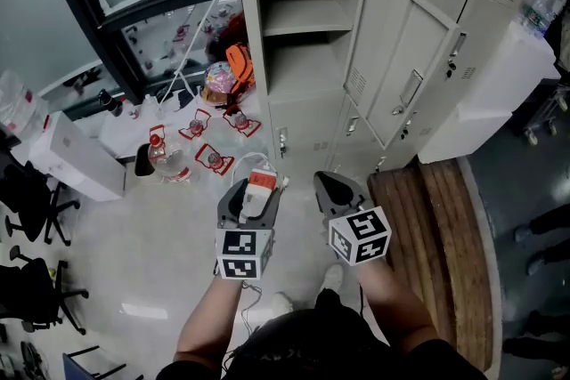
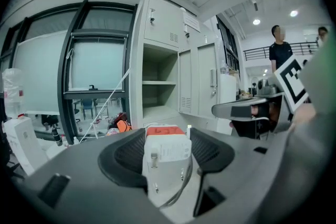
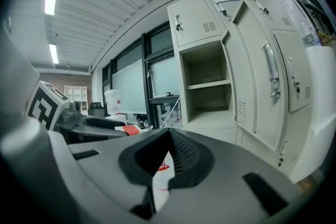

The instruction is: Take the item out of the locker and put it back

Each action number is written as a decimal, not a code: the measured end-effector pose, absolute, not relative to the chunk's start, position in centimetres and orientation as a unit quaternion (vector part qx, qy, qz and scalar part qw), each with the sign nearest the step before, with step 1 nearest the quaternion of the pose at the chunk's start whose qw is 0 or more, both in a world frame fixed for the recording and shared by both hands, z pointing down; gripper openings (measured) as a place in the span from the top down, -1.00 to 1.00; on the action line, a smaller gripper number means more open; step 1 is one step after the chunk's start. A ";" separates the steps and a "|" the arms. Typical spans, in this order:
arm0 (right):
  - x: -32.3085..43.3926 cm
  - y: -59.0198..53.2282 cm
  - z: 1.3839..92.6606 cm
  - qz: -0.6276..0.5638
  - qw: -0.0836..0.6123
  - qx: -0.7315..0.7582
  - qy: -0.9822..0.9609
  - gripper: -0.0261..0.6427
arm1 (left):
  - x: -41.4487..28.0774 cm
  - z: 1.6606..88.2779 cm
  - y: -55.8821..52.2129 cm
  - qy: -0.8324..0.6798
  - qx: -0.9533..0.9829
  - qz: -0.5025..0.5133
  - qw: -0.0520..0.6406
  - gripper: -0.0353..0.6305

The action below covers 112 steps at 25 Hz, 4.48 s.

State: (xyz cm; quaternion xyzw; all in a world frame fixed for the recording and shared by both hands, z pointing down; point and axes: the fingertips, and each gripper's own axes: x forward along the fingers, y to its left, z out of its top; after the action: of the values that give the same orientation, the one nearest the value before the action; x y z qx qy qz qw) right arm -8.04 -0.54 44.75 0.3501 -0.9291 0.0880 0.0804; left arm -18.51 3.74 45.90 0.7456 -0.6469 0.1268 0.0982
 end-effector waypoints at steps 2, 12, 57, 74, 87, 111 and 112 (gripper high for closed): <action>-7.9 -0.2 44.7 0.088 0.079 0.352 -0.929 0.92 | -18.3 45.8 4.0 -0.644 0.748 0.127 0.096 0.10; -5.8 -1.2 44.5 0.086 0.077 0.355 -0.928 0.92 | -16.3 45.4 2.6 -0.642 0.751 0.126 0.090 0.10; -1.1 -15.3 44.6 0.071 0.080 0.308 -0.945 0.92 | -9.6 43.2 -17.2 -0.662 0.739 0.111 0.054 0.10; -5.9 -22.7 45.4 0.087 0.092 0.364 -0.923 0.92 | -13.8 44.7 -29.0 -0.609 0.781 0.130 0.050 0.10; -7.4 -26.1 46.5 0.100 0.096 0.391 -0.910 0.92 | -15.5 46.9 -36.4 -0.595 0.788 0.148 0.057 0.10; -6.8 -29.0 48.6 0.119 0.107 0.416 -0.895 0.92 | -16.4 52.2 -43.8 -0.596 0.773 0.204 0.077 0.10; -6.8 -29.1 48.6 0.119 0.108 0.416 -0.895 0.92 | -16.5 52.2 -43.9 -0.597 0.772 0.205 0.077 0.10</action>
State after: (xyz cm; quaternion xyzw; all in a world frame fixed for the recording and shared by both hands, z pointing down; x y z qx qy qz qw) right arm -6.78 -29.11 48.63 0.4160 -0.8950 0.1193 0.1076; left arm -16.45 -43.86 52.20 0.7718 -0.5968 0.2054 0.0770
